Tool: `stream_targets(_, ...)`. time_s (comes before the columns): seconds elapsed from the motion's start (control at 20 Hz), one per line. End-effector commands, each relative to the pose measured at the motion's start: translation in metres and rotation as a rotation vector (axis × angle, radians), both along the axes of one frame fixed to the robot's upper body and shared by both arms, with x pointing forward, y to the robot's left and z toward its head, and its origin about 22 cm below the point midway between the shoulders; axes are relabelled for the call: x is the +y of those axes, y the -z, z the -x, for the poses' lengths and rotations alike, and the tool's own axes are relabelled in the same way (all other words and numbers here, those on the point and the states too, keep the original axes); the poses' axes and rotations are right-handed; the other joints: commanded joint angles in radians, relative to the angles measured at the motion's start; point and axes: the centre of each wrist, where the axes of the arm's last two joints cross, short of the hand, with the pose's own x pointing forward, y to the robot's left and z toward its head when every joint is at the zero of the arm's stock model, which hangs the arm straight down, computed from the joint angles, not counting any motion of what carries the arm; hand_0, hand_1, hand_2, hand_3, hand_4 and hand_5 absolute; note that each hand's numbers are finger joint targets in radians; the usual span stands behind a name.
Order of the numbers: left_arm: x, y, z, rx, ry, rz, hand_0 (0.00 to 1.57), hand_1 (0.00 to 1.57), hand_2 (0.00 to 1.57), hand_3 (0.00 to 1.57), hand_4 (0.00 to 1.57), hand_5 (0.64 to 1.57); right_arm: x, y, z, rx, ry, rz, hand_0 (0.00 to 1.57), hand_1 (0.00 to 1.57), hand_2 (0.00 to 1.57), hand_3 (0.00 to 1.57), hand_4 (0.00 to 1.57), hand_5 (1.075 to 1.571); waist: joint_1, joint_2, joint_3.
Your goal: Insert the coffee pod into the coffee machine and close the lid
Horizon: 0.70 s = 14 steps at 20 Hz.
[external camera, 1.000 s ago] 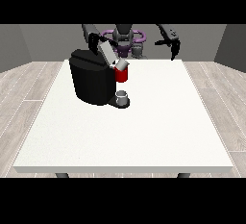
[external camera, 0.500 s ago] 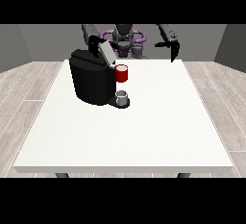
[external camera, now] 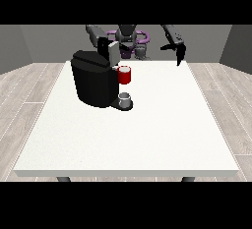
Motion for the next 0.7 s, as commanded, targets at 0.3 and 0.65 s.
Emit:
stream_targets(0.3,0.012,0.018,-0.002,0.012,-0.014,0.022,0.00,0.00,0.00,0.00,0.37,1.571,0.061,-0.021,-0.010,0.023,-0.072,0.130,0.00,0.00,0.00,0.00,0.41,1.571,-0.002,0.019,0.0024)
stream_targets(0.65,0.040,0.006,-0.014,-0.012,-0.013,0.036,0.00,0.00,0.00,0.00,0.38,1.571,0.094,-0.060,-0.015,-0.089,-0.092,0.214,0.00,0.00,0.00,0.00,0.44,1.571,0.035,0.047,0.0019)
